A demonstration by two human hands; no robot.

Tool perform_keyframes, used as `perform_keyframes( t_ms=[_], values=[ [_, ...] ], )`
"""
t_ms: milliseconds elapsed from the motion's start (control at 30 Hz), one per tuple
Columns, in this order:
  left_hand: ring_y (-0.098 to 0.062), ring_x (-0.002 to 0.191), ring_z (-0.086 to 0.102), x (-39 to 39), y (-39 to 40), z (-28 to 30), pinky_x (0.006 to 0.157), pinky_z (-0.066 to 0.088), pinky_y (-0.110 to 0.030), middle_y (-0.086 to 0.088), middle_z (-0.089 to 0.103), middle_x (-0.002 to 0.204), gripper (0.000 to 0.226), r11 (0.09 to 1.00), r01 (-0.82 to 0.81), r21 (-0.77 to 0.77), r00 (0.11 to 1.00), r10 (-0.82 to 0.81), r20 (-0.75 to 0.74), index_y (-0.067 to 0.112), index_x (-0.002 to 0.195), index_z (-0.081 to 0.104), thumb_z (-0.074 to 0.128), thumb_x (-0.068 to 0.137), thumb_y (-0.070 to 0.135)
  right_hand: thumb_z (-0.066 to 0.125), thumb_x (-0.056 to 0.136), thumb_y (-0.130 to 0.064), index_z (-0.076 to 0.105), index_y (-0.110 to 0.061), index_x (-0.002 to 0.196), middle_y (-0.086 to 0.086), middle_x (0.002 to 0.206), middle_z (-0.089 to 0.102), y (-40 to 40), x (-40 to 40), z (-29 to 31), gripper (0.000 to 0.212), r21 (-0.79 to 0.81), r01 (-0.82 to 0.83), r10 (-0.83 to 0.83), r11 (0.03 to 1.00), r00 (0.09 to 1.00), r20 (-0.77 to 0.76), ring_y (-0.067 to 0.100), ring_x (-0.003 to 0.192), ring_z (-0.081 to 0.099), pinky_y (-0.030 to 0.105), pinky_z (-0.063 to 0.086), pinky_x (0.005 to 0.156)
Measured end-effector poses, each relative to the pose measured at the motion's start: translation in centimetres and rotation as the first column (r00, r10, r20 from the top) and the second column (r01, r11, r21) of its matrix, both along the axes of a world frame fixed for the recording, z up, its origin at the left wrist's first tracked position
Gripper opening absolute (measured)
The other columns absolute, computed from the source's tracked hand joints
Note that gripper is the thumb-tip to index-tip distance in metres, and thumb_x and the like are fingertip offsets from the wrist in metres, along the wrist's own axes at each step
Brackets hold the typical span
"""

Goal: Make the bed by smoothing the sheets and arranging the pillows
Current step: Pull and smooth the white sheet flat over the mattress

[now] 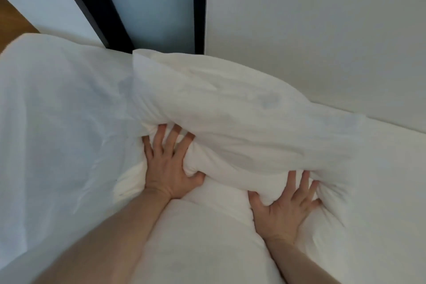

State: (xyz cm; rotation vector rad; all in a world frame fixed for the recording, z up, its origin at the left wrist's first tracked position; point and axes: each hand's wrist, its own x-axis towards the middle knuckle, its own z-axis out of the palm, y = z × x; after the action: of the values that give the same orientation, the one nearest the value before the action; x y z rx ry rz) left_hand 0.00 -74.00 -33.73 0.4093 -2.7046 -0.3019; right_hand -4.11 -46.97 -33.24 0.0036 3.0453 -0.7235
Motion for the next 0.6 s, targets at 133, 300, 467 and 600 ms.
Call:
perform_keyframes(
  t_ms=[133,300,467,600],
  values=[
    [-0.043,0.145,0.029,-0.3,0.3,0.1,0.117,0.009,-0.070,-0.007,0.037,0.153,0.093,1.000,-0.001,-0.008,1.000,0.000,-0.005,0.024,0.140,0.046,0.062,0.057,0.063,0.052,0.064,-0.078,0.024,-0.021,0.156,0.013,0.166,0.015,0.4,-0.1,-0.8,0.112,-0.008,0.002,-0.002,1.000,0.999,-0.036,0.042,0.154,0.006,0.069,0.003,0.119],
    [-0.041,0.147,0.029,-0.2,0.2,0.9,0.116,0.013,-0.071,-0.006,0.036,0.156,0.097,1.000,-0.005,0.001,1.000,0.005,0.030,0.027,0.144,0.044,0.064,0.057,0.064,0.052,0.064,-0.078,0.025,-0.022,0.156,0.013,0.166,0.017,0.1,-0.2,-0.3,0.111,-0.034,0.006,-0.007,0.999,0.999,-0.046,0.044,0.153,0.009,0.070,0.005,0.118],
    [-0.039,0.150,0.028,0.2,0.5,1.5,0.118,0.012,-0.069,-0.005,0.033,0.162,0.097,0.999,0.001,-0.046,0.999,0.001,0.041,0.026,0.150,0.045,0.064,0.063,0.065,0.047,0.067,-0.084,0.017,-0.031,0.160,0.007,0.168,0.010,0.1,0.1,0.3,0.111,-0.052,-0.015,0.013,0.999,0.999,-0.040,0.039,0.155,0.004,0.069,0.003,0.119],
    [-0.028,0.157,0.012,1.4,1.3,3.3,0.122,0.004,-0.065,0.004,0.015,0.170,0.097,0.998,-0.048,-0.051,0.989,0.054,0.139,0.035,0.160,0.025,0.050,0.075,0.077,0.048,0.074,-0.088,-0.003,-0.043,0.161,-0.002,0.170,-0.003,0.9,0.5,2.0,0.110,-0.080,-0.092,0.092,0.993,0.996,0.000,0.035,0.156,-0.005,0.069,-0.001,0.120]
  ],
)
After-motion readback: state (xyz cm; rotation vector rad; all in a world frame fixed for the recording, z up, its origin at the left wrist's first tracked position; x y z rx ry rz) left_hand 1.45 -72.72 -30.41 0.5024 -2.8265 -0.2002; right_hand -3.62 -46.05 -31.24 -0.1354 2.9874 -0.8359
